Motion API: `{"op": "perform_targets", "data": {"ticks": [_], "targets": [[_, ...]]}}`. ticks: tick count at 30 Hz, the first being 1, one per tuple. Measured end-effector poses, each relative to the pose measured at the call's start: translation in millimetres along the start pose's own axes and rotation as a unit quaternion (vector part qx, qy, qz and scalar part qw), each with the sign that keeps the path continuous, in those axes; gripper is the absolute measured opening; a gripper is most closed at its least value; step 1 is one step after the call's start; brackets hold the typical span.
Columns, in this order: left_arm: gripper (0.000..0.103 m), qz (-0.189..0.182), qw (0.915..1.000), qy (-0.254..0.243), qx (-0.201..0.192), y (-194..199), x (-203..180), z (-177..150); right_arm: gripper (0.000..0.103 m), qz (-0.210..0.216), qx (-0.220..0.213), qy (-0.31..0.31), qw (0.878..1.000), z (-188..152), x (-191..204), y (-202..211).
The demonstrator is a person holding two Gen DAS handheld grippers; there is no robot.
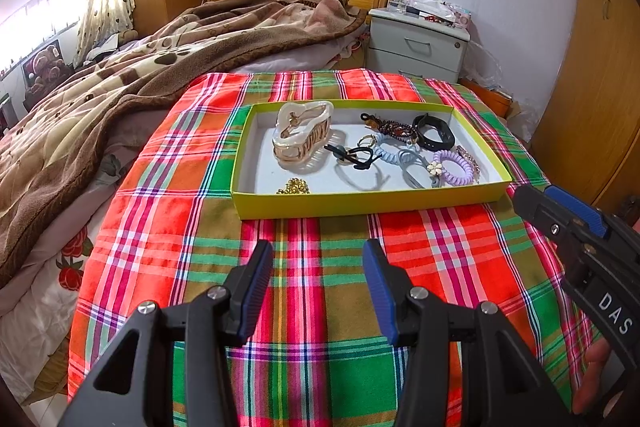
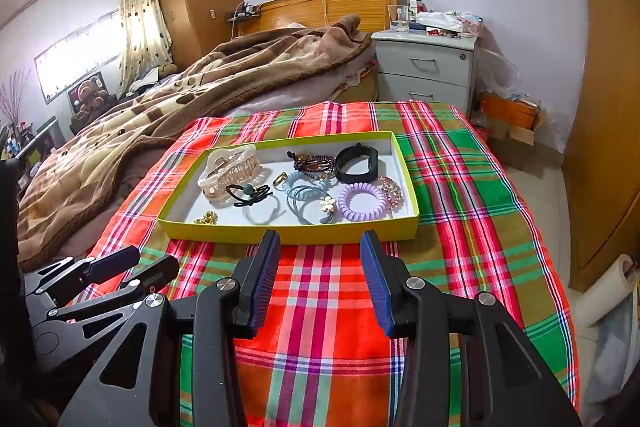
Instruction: Organize jewelry
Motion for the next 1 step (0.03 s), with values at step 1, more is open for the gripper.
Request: {"op": "perform_targets", "data": {"ticks": [1], "targets": [[0.049,0.001,1.0000,0.001,0.000,0.1,0.3,0.1,0.043,0.000,0.000,0.000,1.000,0.2,0.4,-0.2]]}}
Point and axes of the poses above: each gripper's, at about its wrist camera, not at the fingertips, and y roughly against the way its jaws point, x to its left, z to its top, the point moved 8 cm from there along -y, roughly the way its jaws point, and after that the axes turned 1 degree about -x, right-handed, at the moved point
